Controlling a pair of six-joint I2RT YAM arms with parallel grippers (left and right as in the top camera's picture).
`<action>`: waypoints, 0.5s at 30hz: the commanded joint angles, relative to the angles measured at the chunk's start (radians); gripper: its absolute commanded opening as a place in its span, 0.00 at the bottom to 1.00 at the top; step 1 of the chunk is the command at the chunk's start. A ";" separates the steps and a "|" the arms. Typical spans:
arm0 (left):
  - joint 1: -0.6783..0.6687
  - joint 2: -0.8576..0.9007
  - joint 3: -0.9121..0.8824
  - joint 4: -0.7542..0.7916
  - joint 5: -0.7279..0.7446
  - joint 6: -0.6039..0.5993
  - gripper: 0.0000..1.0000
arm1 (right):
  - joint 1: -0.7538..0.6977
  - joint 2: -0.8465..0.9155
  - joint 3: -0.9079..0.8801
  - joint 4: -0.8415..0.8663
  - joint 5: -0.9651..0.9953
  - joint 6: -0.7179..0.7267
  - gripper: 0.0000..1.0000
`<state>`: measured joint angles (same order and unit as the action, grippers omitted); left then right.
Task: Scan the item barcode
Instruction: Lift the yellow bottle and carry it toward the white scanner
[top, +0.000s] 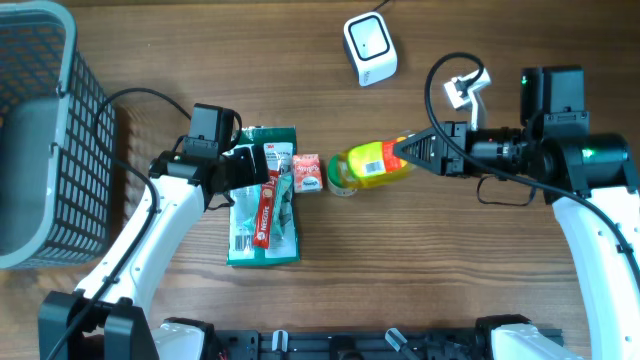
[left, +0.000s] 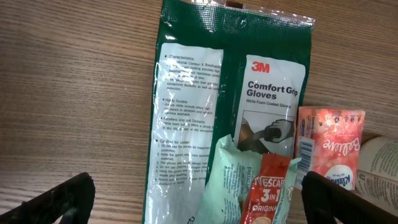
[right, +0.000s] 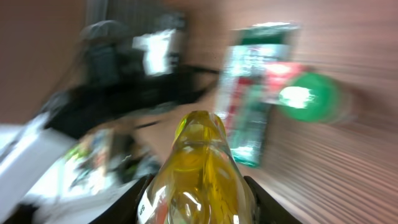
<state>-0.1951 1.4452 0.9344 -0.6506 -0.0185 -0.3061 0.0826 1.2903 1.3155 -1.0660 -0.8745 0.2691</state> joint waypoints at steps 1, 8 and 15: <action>0.002 -0.016 0.017 0.000 -0.009 -0.013 1.00 | -0.003 0.002 -0.017 -0.024 0.419 0.109 0.04; 0.002 -0.016 0.017 0.000 -0.009 -0.013 1.00 | -0.003 0.030 -0.014 -0.035 0.560 0.123 0.04; 0.002 -0.016 0.017 0.000 -0.009 -0.013 1.00 | 0.018 0.208 0.420 -0.286 0.582 0.072 0.04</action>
<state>-0.1951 1.4452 0.9344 -0.6506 -0.0181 -0.3065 0.0826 1.4261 1.5124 -1.2877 -0.3264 0.3695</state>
